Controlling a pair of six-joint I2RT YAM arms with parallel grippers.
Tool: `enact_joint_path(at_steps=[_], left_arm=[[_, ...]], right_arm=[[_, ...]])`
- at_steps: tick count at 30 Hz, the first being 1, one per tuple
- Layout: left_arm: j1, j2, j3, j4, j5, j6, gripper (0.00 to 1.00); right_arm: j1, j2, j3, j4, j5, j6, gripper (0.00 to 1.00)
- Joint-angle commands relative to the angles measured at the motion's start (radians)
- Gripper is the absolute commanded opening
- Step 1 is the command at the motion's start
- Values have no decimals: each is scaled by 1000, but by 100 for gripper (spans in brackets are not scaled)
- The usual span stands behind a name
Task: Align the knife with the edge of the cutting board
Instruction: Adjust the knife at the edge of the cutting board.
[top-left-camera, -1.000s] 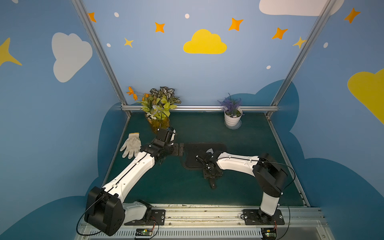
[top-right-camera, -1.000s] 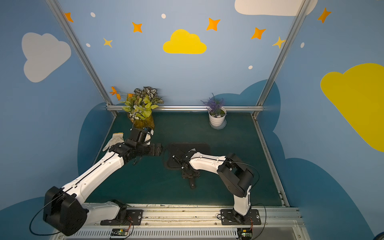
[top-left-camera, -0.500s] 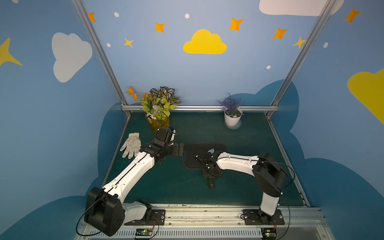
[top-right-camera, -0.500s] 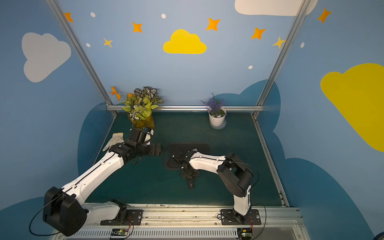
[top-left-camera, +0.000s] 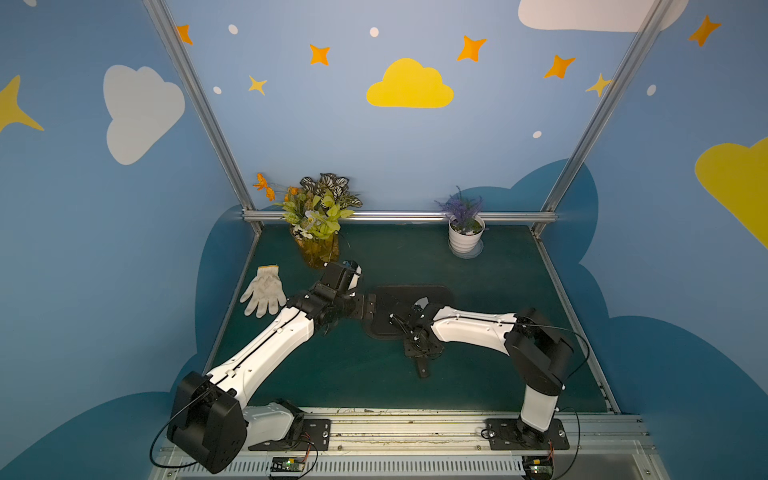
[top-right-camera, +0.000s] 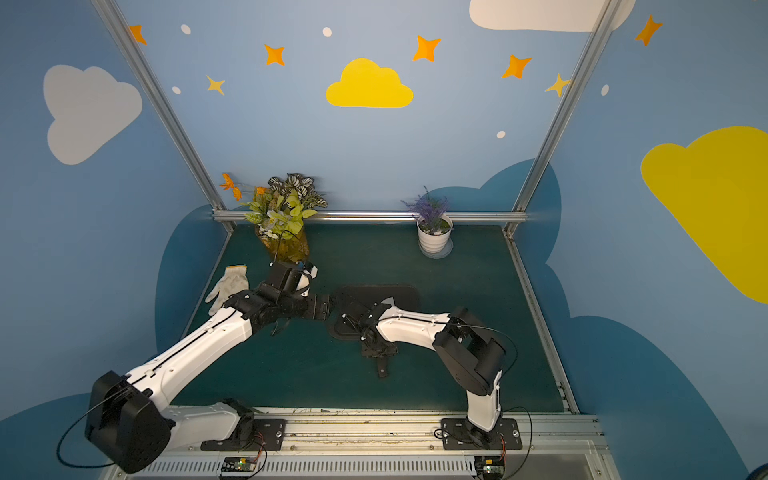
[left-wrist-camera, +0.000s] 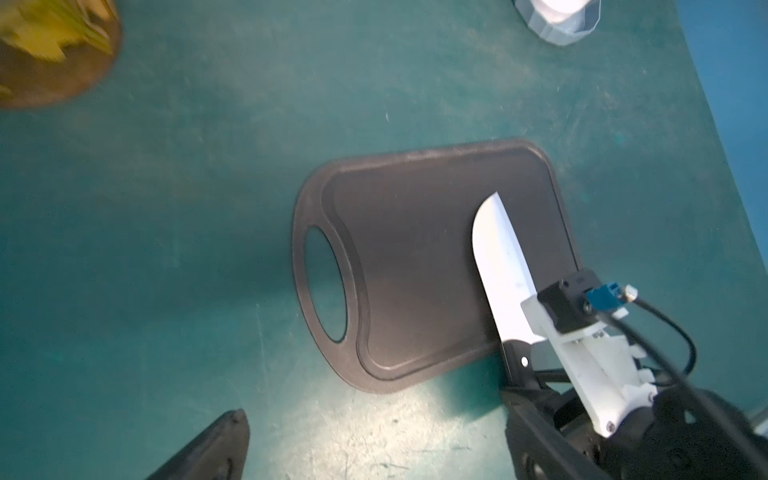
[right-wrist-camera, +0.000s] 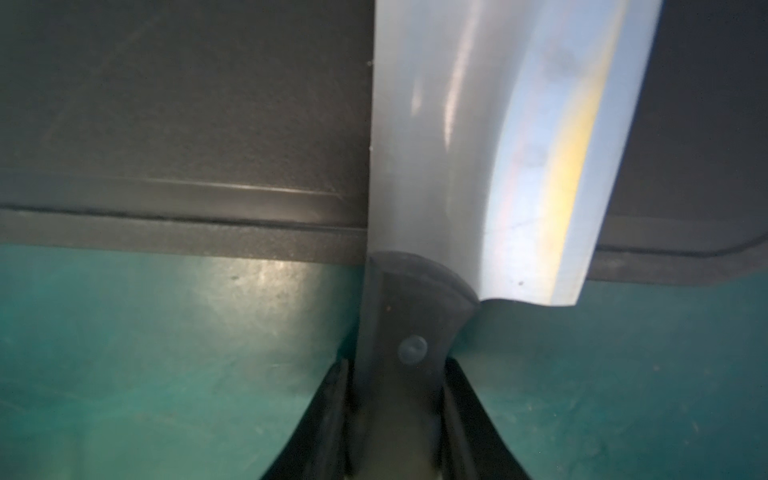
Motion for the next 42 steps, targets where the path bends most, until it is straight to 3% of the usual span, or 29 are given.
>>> enact_joint_path(at_steps=[1, 12, 27, 42], left_arm=[[0, -43, -33, 8, 74, -45, 100], [-6, -65, -58, -27, 106, -50, 100], [-6, 12, 33, -56, 81, -16, 100], [-6, -15, -34, -8, 71, -15, 100]], right_arm=[[-7, 1, -34, 11, 101, -7, 0], [-1, -67, -48, -8, 171, 9, 0], [7, -115, -71, -19, 212, 24, 0], [-24, -166, -109, -16, 211, 25, 0]])
